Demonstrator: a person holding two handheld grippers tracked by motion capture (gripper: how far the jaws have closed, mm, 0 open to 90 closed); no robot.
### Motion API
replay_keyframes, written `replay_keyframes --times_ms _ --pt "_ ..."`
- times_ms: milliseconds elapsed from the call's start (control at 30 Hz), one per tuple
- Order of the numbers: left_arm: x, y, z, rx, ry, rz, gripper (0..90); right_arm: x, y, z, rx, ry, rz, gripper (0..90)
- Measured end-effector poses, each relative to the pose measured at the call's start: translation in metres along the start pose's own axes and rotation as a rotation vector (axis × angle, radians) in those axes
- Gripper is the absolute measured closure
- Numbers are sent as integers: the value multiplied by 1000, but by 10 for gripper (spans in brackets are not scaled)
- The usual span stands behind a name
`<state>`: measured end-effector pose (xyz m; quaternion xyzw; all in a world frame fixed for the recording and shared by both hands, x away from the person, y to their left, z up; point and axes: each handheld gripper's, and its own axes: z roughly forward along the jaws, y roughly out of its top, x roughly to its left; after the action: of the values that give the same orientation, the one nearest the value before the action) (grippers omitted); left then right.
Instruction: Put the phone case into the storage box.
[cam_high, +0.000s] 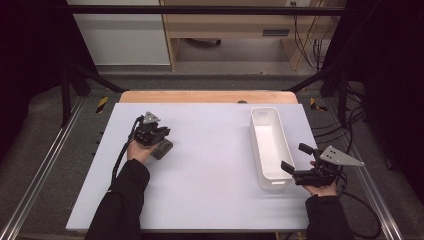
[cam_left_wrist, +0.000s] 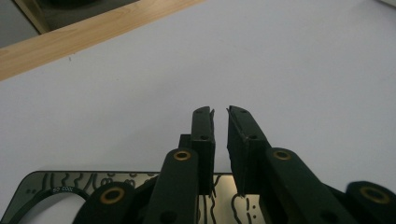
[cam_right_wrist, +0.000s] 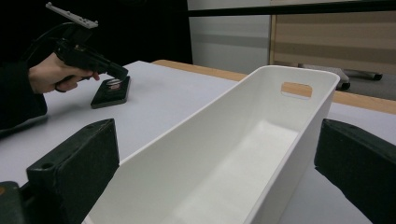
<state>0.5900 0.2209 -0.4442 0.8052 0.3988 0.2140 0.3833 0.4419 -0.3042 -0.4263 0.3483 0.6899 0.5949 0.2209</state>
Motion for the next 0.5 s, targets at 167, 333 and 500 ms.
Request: replay_keyframes --times_ms 167,333,500 --pt "1 -2 3 9 8 3 848 0 0 0 0 0 -1 3" --pt "0 -3 8 29 4 9 886 0 0 0 3 -2 2 2" --pt "1 -6 13 52 5 5 888 0 0 0 1 0 1 2"
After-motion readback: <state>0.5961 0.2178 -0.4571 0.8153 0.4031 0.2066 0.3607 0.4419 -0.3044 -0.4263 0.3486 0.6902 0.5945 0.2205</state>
